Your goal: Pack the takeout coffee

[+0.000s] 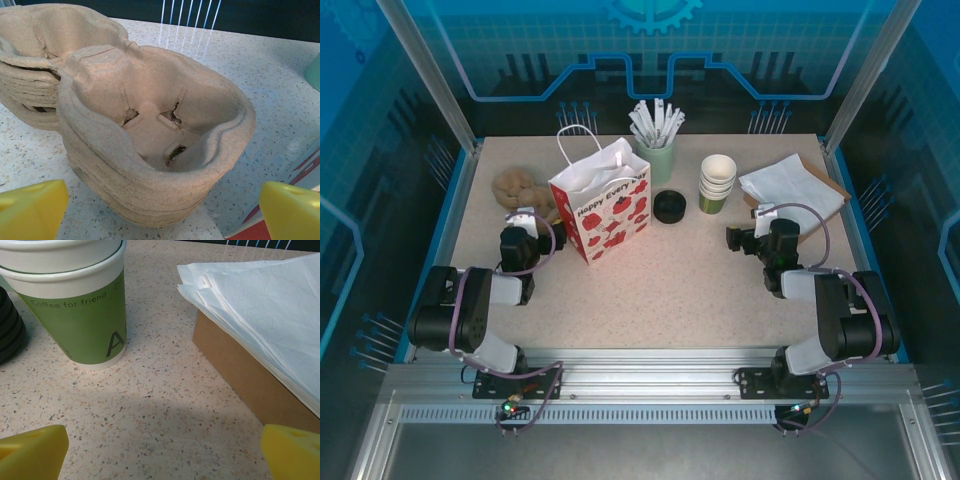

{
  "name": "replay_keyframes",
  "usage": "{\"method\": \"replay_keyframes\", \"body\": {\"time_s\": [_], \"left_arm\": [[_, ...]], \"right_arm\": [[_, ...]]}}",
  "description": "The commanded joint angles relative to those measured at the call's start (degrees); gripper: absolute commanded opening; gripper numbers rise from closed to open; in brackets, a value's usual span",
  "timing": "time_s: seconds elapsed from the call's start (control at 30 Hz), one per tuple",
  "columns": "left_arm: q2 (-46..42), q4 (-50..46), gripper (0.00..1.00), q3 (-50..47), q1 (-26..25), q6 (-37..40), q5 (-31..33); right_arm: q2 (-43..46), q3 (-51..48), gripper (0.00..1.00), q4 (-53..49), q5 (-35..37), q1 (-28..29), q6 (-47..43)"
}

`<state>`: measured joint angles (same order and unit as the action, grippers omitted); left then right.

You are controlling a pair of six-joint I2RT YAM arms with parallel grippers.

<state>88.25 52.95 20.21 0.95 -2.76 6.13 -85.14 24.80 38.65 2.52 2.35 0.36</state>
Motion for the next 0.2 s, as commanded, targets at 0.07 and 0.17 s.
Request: {"method": "replay_keyframes", "body": {"time_s": [0.07,0.17], "left_arm": [[0.4,0.1,0.99,1.2,-0.4,1.4,-0.9],[0.3,0.1,0.99,1.1,-0.4,1.4,-0.9]], "right_arm": [[-0.6,1.1,1.0,2.2,-0.7,0.7,-0.9],[-0.7,0.9,1.0,2.5,-1.0,0.6,-1.0]]}}
